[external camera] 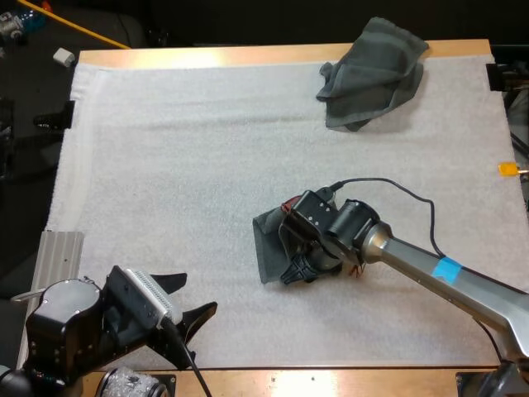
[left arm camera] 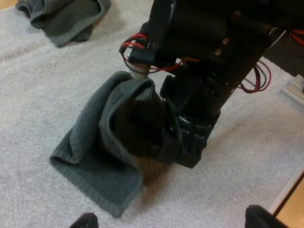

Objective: Pick towel from pile, fold and stack

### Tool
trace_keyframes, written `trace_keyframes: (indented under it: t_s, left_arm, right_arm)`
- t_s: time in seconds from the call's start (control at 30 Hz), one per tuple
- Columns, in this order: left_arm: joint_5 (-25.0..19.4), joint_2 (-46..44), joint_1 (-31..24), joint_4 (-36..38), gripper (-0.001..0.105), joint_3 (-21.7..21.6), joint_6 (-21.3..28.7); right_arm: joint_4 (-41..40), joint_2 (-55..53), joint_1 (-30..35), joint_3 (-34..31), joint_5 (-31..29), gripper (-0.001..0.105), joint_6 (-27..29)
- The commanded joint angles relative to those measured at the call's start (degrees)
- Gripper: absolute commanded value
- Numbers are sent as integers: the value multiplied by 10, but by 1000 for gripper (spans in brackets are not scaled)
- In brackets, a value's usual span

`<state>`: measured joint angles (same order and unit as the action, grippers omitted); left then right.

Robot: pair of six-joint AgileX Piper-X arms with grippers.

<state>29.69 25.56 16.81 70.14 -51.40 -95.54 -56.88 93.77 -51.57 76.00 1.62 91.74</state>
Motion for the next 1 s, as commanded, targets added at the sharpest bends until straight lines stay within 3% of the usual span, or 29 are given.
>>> trace_keyframes:
  t_s: [0.0,0.4,0.47,0.5,0.6,0.83,0.97]
  left_arm:
    - [3,-3,1,1,60,-3,-3]
    - [2,-1,2,1,60,-3,-2]
    - [4,2,2,1,60,-2,-3]
    - [3,-1,3,1,60,-3,-2]
    - [4,2,2,2,60,-3,-2]
    - [4,1,3,2,60,-2,-1]
    - [4,1,3,4,60,-2,-1]
  right_arm:
    - [12,11,0,-4,-10,46,-7]
    - [24,95,1,0,-26,46,-30]
    - [28,88,3,-2,-28,67,-28]
    - [30,92,4,-1,-30,66,-28]
    - [37,100,3,-4,-37,54,-35]
    - [37,105,5,-4,-60,1,-42]
    - [34,98,4,-3,-79,0,-38]
